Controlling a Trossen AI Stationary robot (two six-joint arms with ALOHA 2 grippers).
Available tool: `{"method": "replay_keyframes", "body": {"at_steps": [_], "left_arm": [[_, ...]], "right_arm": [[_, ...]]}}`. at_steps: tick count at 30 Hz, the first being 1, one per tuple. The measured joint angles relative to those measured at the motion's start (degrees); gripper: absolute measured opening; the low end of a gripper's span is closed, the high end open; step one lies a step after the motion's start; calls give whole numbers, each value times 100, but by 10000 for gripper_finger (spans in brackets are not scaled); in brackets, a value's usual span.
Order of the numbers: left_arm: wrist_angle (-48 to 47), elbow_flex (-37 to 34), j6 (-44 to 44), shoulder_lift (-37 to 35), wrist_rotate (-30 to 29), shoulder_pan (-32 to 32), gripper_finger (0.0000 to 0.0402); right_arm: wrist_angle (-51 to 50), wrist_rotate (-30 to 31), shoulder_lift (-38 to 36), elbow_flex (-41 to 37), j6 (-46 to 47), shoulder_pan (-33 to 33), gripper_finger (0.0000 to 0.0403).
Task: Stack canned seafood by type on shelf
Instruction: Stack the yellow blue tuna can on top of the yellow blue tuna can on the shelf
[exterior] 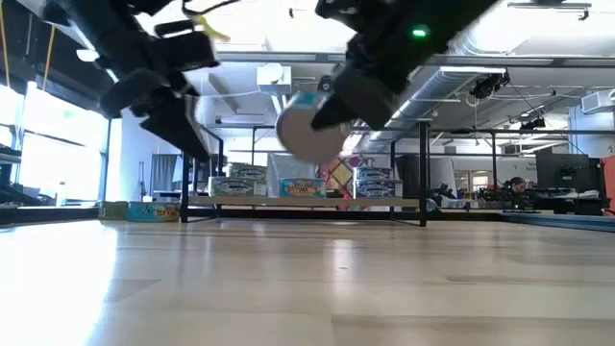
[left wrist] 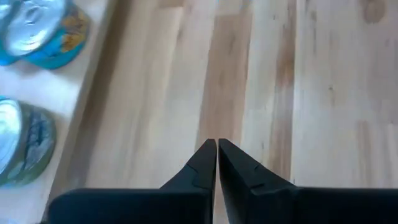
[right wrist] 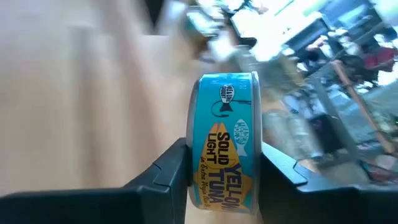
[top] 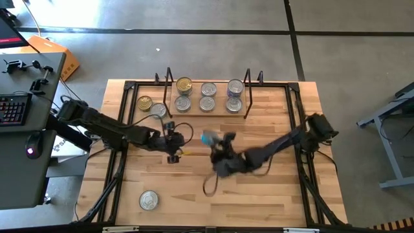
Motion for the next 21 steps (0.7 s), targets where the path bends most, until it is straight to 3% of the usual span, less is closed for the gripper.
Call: {"method": "replay_keyframes", "body": {"at_steps": [3, 7, 12, 17, 21], "left_arm": [[423, -324, -218, -219, -376, -255, 10], [1464, -806, -246, -283, -446, -545, 11], [2329, -1233, -255, -284, -446, -823, 11], [2334, -1356, -256, -302, -443, -997, 11], [2336, -1355, -255, -303, -446, -1027, 11]], "right_arm": [[80, -244, -424, 56, -655, -597, 120], [81, -1056, -537, 460, -1771, -1619, 120], [-91, -1669, -59, 1155, -3070, -2790, 120], [-624, -1701, 526, 1802, -3511, -3585, 120], [-840, -1825, 930, 2120, -3536, -3839, 120]]}}
